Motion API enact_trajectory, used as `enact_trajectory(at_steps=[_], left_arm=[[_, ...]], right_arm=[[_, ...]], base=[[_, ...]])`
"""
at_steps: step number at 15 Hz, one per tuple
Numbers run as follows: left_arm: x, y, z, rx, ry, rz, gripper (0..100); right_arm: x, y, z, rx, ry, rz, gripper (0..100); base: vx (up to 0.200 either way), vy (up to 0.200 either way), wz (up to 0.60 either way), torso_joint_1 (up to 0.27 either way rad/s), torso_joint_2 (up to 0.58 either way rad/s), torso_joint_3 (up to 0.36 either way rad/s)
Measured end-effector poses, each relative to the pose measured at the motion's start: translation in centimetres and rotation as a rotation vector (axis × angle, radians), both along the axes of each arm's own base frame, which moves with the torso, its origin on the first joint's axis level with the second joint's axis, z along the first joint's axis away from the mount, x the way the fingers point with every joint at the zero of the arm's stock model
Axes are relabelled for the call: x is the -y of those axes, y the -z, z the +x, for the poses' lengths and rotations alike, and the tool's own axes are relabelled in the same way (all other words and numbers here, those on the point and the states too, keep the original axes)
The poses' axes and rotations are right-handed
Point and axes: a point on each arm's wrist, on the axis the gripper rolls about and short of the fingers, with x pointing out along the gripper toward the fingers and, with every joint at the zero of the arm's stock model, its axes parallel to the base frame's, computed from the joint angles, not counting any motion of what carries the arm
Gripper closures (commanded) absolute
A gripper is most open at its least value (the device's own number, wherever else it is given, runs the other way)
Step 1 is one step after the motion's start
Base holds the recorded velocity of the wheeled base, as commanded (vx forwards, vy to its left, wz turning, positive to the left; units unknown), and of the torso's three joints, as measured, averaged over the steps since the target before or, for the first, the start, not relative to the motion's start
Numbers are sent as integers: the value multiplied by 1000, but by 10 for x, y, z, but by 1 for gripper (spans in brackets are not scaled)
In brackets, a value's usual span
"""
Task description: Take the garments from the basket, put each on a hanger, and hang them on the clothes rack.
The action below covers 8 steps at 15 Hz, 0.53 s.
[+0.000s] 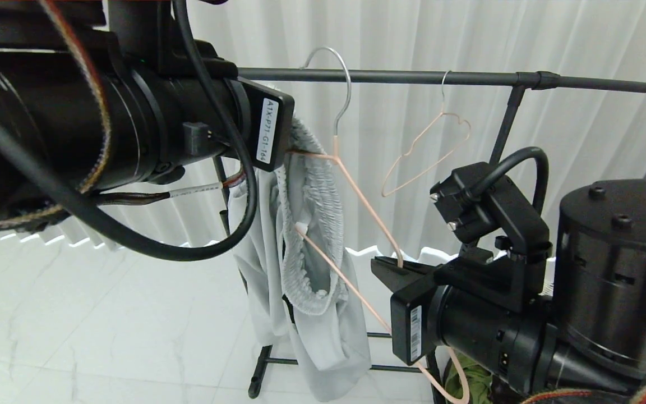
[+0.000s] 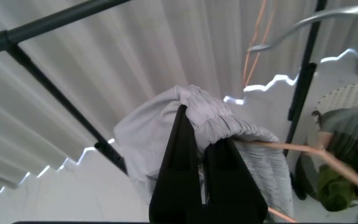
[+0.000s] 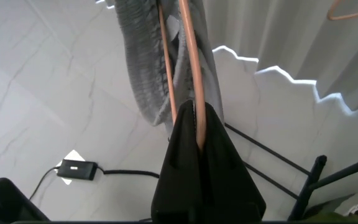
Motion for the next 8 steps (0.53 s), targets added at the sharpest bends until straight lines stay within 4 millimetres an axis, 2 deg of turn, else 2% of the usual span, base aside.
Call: enact_trajectory(at_steps=[4, 8], left_arm=[[5, -1, -7, 3, 35, -3, 100], [5, 7, -8, -10, 37, 22, 100]], right_arm=[[-4, -3, 10, 10, 13, 1, 100], [-2, -12, 11, 41, 17, 34, 100]], base=[[0, 0, 0, 0, 0, 0], [0, 0, 0, 0, 0, 0]])
